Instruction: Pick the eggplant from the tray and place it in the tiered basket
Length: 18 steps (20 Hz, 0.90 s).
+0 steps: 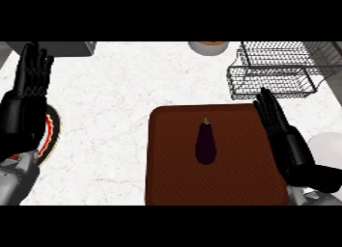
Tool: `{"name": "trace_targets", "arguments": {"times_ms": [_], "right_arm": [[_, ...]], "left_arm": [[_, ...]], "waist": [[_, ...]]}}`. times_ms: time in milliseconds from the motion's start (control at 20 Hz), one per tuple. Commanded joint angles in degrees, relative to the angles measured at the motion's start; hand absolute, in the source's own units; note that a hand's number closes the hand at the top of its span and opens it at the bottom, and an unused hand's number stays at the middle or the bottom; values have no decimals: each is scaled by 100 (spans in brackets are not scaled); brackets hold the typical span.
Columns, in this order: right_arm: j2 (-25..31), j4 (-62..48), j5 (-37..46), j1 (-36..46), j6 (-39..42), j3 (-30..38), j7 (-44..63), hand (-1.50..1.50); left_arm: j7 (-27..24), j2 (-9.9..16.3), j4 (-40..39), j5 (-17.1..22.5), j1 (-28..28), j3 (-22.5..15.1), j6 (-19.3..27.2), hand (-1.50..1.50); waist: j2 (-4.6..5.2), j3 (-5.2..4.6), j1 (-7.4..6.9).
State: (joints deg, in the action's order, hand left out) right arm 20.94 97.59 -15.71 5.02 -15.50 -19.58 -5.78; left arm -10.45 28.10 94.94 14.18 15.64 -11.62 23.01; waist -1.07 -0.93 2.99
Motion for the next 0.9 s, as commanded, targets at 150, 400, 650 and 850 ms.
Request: {"name": "trace_targets", "arguments": {"times_ms": [150, 400, 650, 850], "right_arm": [[-106, -932, -1535, 878, 1047, 1302, -248, 150], [-121, -2116, -1999, 996, 846, 1676, 571, -150], [-229, -2419, -3676, 762, 3562, 1971, 304, -150], [699, -2612, -3401, 652, 4799, 2172, 228, -150]], "left_arm": [[438, -512, -430, -325, -260, -590, 258, 0], [713, -832, -659, -316, -580, -1015, 263, 0], [842, -792, -875, -231, -328, -793, 196, 0], [889, -1098, -1057, -436, -323, -936, 359, 0]], "waist": [[177, 117, -380], [229, 111, -487], [181, 119, -340], [130, 102, -273]]}}
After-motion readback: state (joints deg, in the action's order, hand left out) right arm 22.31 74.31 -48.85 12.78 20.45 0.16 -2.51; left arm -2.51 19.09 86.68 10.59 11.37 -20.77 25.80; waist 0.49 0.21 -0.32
